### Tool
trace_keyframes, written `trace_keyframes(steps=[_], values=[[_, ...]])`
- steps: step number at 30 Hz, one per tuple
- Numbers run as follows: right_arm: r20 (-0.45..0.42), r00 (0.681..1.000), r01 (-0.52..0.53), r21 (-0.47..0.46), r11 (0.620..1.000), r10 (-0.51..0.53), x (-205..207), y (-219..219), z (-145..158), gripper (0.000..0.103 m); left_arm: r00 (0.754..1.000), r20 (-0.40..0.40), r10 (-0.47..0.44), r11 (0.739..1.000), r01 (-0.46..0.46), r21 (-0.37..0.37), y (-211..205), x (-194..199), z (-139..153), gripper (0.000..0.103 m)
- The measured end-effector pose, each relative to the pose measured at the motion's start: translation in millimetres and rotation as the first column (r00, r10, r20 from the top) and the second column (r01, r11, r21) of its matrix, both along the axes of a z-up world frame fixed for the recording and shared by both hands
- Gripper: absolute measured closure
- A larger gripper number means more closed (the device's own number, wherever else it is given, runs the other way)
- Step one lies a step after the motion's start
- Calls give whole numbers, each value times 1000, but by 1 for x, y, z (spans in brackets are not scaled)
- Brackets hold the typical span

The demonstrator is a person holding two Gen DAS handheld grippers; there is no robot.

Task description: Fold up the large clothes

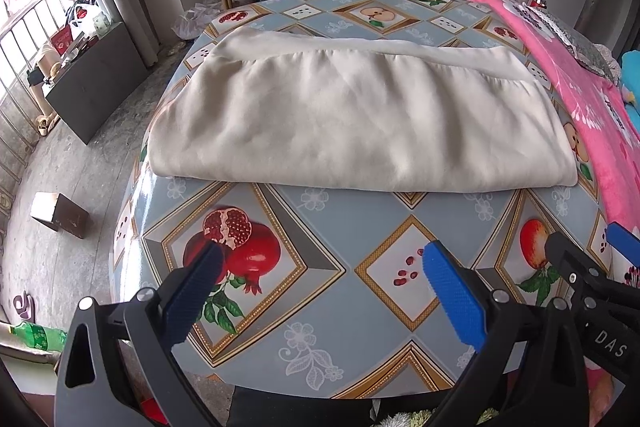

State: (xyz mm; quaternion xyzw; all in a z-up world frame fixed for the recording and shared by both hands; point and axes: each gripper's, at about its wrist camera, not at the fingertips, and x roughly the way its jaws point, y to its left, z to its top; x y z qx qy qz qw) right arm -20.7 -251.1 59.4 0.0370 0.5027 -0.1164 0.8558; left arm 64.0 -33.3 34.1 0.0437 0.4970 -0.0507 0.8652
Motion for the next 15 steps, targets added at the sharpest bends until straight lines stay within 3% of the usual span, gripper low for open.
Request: trace_keyframes(steps=[15], values=[[-1, 1000, 0, 0, 1000, 0, 0, 0, -1, 7, 1000, 1, -4, 1000, 4, 7, -1, -1, 0, 5]])
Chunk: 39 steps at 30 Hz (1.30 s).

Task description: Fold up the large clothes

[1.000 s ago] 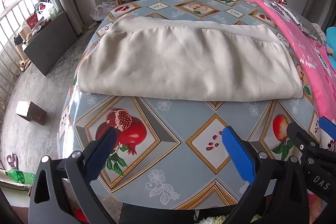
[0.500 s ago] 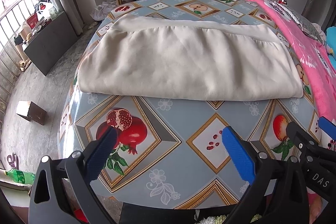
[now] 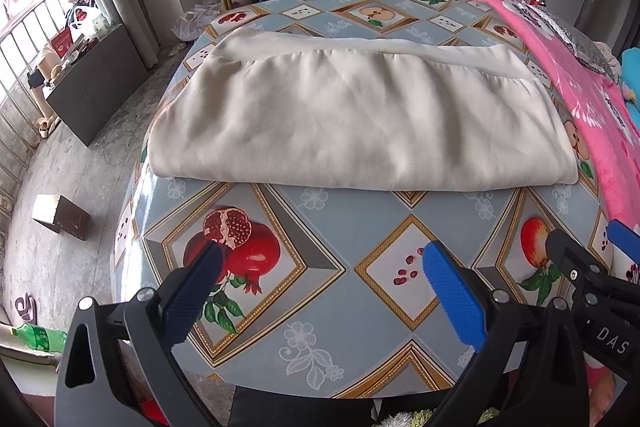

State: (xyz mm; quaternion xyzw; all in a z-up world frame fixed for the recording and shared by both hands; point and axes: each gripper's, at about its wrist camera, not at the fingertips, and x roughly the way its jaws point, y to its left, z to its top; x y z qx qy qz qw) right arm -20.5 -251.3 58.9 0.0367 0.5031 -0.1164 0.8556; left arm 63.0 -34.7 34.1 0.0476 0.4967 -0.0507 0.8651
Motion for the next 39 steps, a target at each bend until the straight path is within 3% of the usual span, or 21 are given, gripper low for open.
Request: trace_keyframes(steps=[39], values=[[1, 1000, -4, -1, 1000, 4, 1, 3, 1, 7, 1000, 7, 1, 1000, -1, -4, -1, 1, 3, 5]])
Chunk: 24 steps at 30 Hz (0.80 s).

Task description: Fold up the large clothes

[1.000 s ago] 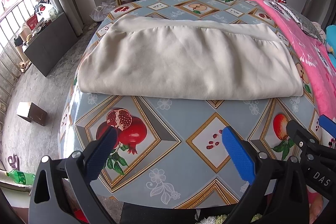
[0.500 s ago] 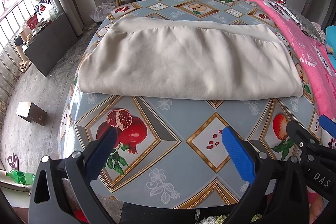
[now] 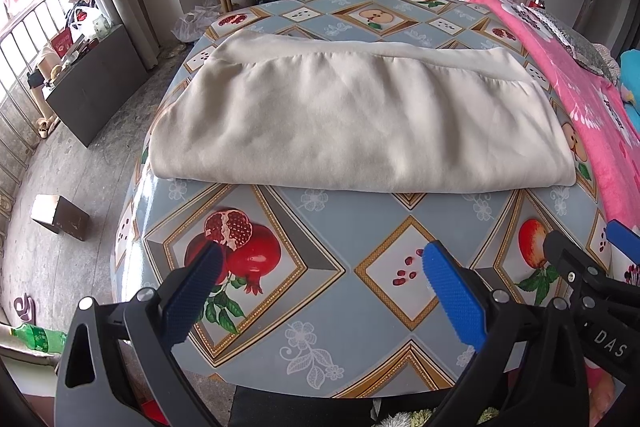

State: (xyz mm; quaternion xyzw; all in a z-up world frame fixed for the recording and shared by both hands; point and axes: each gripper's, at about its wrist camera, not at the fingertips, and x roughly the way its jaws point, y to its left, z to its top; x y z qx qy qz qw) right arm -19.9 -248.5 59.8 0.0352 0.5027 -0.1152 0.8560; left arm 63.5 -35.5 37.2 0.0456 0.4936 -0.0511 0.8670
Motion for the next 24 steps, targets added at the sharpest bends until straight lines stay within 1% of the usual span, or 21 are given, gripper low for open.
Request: trace_keyframes(steps=[24], values=[[3, 1000, -4, -2, 1000, 4, 1, 2, 1, 7, 1000, 5, 1, 1000, -1, 3, 2, 0, 2, 5]])
